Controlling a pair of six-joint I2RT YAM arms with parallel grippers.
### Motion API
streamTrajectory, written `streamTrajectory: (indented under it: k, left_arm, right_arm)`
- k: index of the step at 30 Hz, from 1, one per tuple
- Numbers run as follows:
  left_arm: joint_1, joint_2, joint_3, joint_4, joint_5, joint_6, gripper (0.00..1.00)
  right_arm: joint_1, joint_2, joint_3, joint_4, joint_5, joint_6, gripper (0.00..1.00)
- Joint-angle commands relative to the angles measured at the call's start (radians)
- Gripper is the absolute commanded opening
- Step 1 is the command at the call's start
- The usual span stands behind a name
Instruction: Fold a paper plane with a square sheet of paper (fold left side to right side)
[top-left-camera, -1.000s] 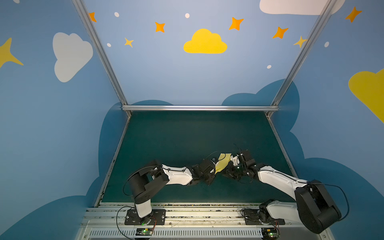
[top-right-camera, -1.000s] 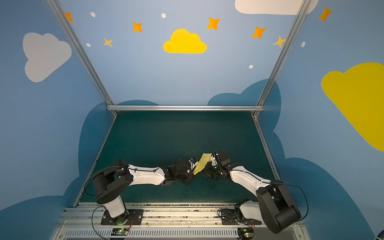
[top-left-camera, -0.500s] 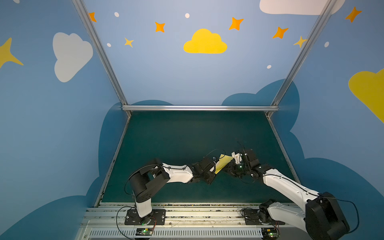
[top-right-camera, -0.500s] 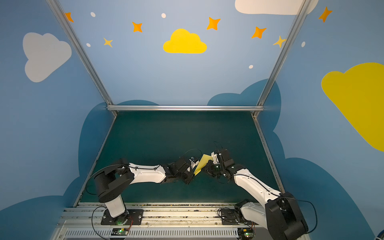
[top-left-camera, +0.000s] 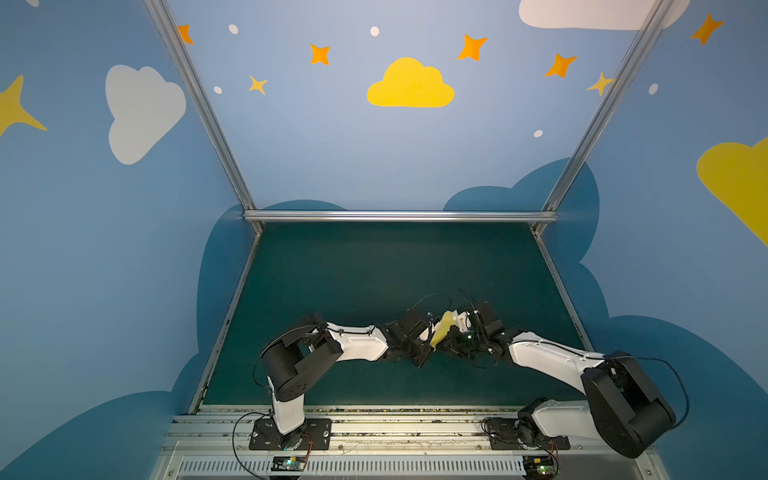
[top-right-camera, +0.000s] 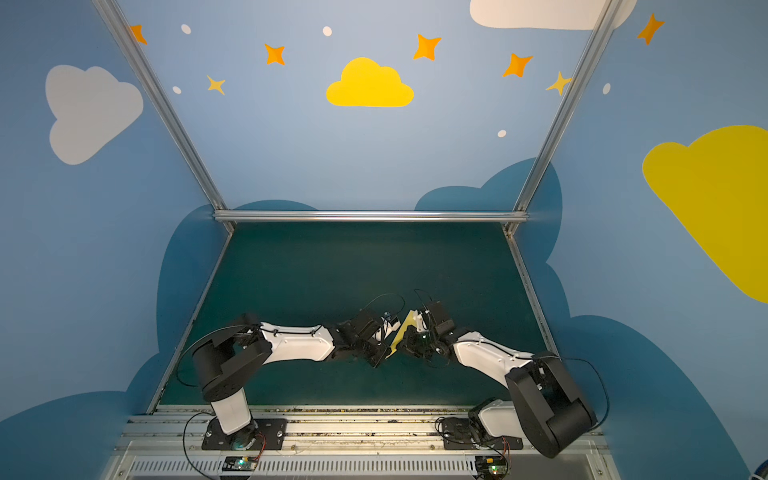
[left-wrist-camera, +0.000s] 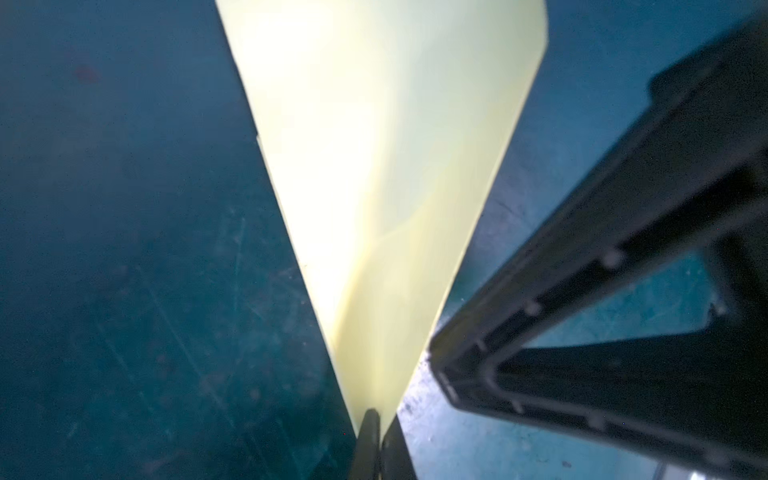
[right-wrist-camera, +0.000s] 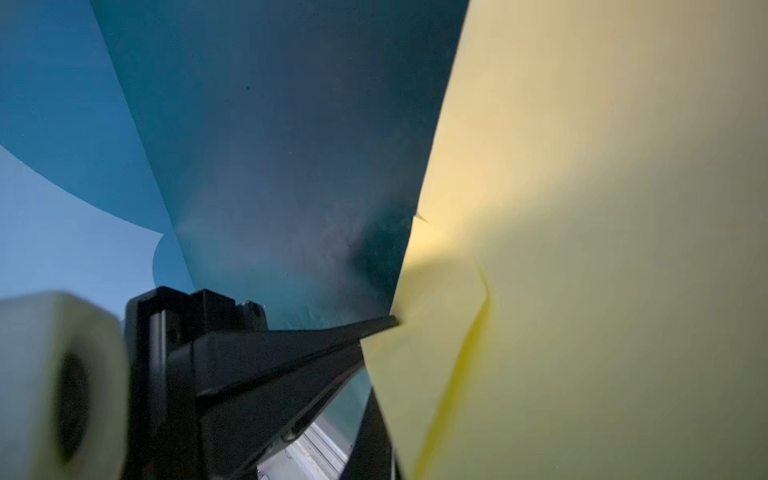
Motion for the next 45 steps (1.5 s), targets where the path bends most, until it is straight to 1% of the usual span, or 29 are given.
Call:
streamTrajectory:
  k: [1, 9, 16, 22, 32, 35, 41, 45]
  left_arm:
    - [0.004, 0.028, 0.016, -0.042, 0.034, 0.019, 0.04]
    - [0.006, 0.039, 0.028, -0.06, 0.041, 0.029, 0.04]
    - [0.008, 0.051, 0.038, -0.068, 0.051, 0.034, 0.04]
    - [0.008, 0.064, 0.045, -0.074, 0.057, 0.034, 0.04]
    - [0.007, 0.068, 0.048, -0.078, 0.067, 0.034, 0.04]
    - [0.008, 0.075, 0.056, -0.086, 0.071, 0.036, 0.04]
    - [0.009, 0.076, 0.066, -0.101, 0.076, 0.032, 0.04]
    - [0.01, 0.078, 0.089, -0.127, 0.06, 0.022, 0.05]
  right_arm:
    - [0.007, 0.03, 0.041, 0.04, 0.019, 0.002, 0.03]
    - [0.002, 0.069, 0.069, 0.06, 0.036, 0.011, 0.02]
    - [-0.009, 0.074, 0.089, 0.024, 0.067, 0.011, 0.02]
    - [-0.021, 0.11, 0.085, 0.011, 0.068, 0.013, 0.01]
    - [-0.026, 0.109, 0.06, -0.002, 0.083, 0.007, 0.01]
    - [-0.055, 0.069, 0.058, -0.013, 0.069, -0.006, 0.03]
    - [-0.094, -0.11, 0.084, -0.186, 0.083, -0.07, 0.05]
    - [-0.115, -0.193, 0.06, -0.239, 0.092, -0.067, 0.06]
